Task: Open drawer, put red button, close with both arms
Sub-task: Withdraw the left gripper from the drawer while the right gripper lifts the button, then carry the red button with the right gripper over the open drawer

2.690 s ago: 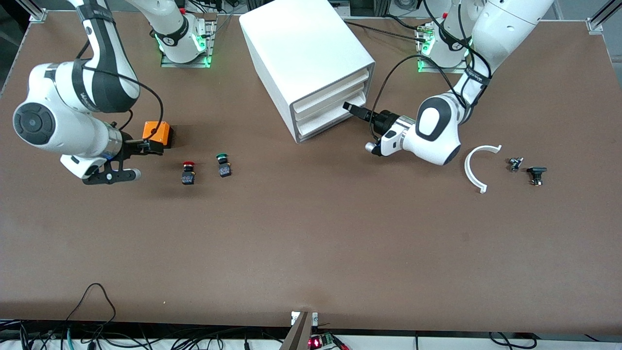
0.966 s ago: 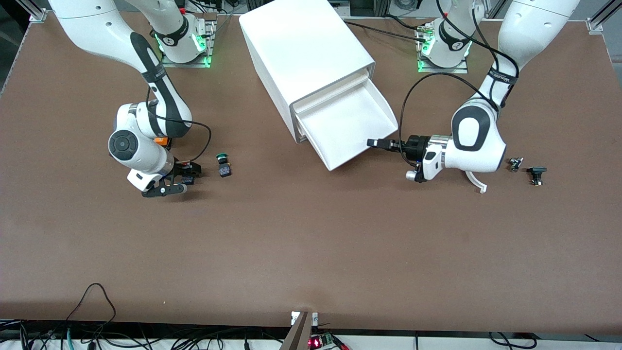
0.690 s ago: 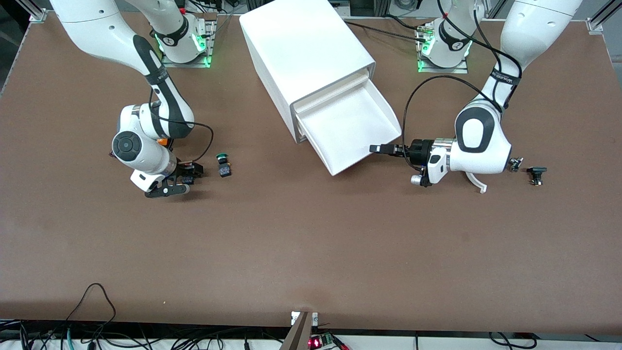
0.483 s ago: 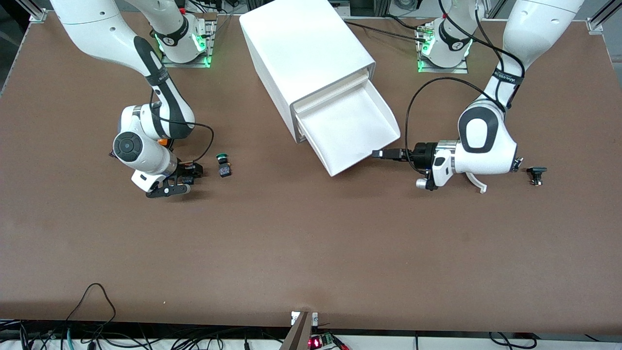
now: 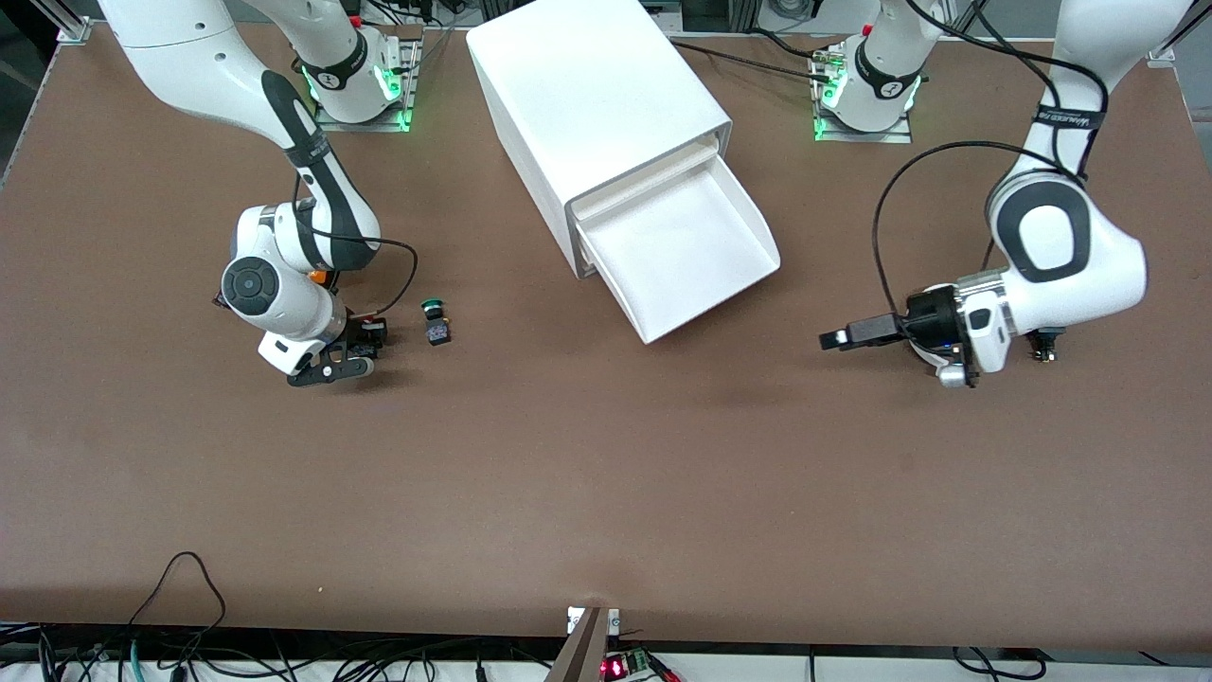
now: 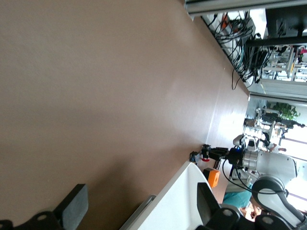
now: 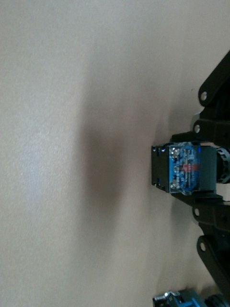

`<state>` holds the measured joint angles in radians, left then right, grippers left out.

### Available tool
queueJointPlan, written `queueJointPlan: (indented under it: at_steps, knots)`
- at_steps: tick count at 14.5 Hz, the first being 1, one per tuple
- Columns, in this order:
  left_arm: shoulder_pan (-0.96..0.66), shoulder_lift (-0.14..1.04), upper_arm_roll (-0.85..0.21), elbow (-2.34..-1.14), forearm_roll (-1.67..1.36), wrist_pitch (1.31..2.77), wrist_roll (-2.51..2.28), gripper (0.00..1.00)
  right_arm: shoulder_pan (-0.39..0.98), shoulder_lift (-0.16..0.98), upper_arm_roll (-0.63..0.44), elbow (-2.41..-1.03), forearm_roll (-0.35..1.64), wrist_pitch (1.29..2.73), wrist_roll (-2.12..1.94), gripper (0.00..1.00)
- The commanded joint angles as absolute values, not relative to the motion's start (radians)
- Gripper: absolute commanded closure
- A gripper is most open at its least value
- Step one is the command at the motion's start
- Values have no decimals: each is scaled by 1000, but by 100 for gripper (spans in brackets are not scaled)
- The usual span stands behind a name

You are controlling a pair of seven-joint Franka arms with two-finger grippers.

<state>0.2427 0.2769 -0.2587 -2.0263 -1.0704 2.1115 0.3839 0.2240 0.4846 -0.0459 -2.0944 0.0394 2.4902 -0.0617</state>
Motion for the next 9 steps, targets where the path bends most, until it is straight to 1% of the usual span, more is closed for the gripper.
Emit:
queueJointPlan:
  at_steps: [1,2,3,4,6,9]
  knots:
    - [259,192,-215,-2037,-940,2094,370,0,218,462,-26,-2071,44,2484,-84,71]
    - [261,169,-192,-2014,-848,2074,370,0,218,448,-25,-2054,44,2468,-86,71]
    - [261,152,-155,-1950,-737,1993,368,0,218,433,-23,-2018,44,2424,-87,71]
    - [261,141,-134,-1903,-663,1943,367,0,218,422,-11,-1985,44,2386,-97,71]
    - [261,109,-108,-1835,-542,1853,361,0,218,400,3,-1910,46,2301,-100,71]
    - [252,60,-94,-1743,-370,1735,315,0,218,382,66,-1788,48,2217,-107,71]
